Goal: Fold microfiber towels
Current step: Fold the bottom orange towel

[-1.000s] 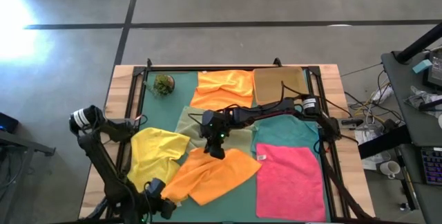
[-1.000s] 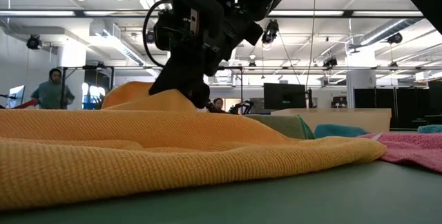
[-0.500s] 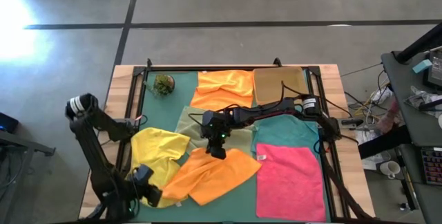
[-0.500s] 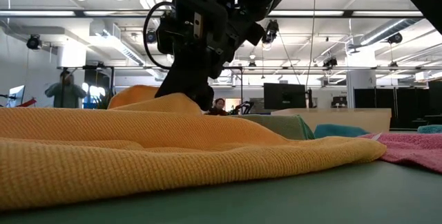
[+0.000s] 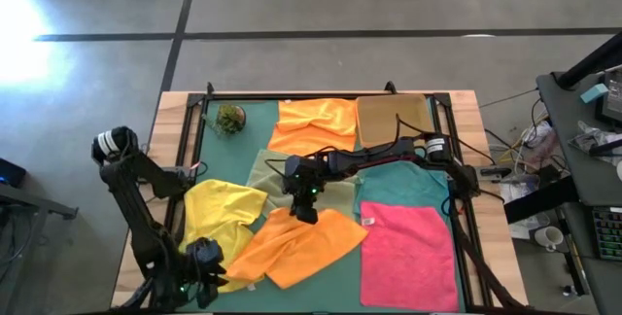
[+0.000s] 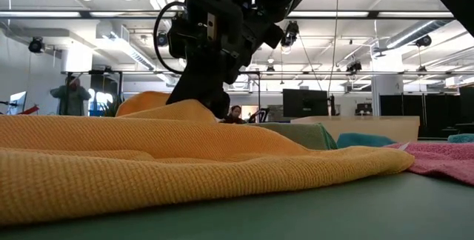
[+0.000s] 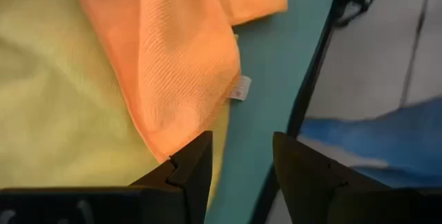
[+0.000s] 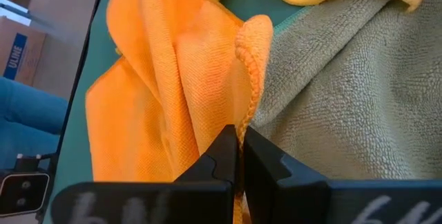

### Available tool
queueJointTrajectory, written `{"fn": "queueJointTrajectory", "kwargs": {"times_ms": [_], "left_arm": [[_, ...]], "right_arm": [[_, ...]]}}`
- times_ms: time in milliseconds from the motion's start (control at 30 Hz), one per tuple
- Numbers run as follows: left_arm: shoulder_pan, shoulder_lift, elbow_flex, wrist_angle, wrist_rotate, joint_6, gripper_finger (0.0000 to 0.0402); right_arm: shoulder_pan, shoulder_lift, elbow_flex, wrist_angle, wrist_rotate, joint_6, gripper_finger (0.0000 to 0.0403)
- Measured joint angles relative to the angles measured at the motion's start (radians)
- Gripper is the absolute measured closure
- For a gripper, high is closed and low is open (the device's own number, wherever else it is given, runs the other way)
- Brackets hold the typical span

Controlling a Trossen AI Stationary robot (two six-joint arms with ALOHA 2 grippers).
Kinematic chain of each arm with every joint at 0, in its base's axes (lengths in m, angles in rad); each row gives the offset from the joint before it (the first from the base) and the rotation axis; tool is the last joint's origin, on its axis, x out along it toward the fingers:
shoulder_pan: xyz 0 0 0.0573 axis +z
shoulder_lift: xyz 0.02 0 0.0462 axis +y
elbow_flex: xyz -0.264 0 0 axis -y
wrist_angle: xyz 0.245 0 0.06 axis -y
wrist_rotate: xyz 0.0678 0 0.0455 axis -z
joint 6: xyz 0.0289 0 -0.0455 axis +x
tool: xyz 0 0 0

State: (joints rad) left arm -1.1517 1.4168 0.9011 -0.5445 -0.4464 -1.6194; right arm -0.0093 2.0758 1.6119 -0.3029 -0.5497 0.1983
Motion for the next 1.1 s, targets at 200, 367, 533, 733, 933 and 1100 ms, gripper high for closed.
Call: {"fn": "queueJointTrajectory", "kwargs": {"times_ms": [200, 367, 533, 733, 933, 1100], "left_arm": [[0.034, 0.055, 0.013, -0.005, 0.082, 0.168, 0.0265], [0.061, 0.117, 0.045, -0.032, 0.146, 0.296, 0.0265], [0.083, 0.165, 0.103, -0.107, 0.154, 0.37, 0.0265], [0.086, 0.223, 0.149, -0.155, 0.169, 0.479, 0.0265], [0.096, 0.28, 0.158, -0.156, 0.203, 0.503, 0.0265], [0.116, 0.304, 0.164, -0.207, 0.202, 0.5, 0.0265]], "right_arm": [[0.0, 0.0, 0.0, 0.0, 0.001, 0.012, 0.0394], [0.0, 0.0, 0.0, 0.0, 0.001, 0.024, 0.0394], [0.0, 0.0, 0.0, 0.0, 0.001, 0.028, 0.0394], [-0.001, 0.0, 0.0, 0.001, 0.001, 0.029, 0.0394], [0.0, 0.0, 0.0, 0.001, 0.001, 0.03, 0.0394], [0.0, 0.0, 0.0, 0.001, 0.001, 0.03, 0.0394]]}}
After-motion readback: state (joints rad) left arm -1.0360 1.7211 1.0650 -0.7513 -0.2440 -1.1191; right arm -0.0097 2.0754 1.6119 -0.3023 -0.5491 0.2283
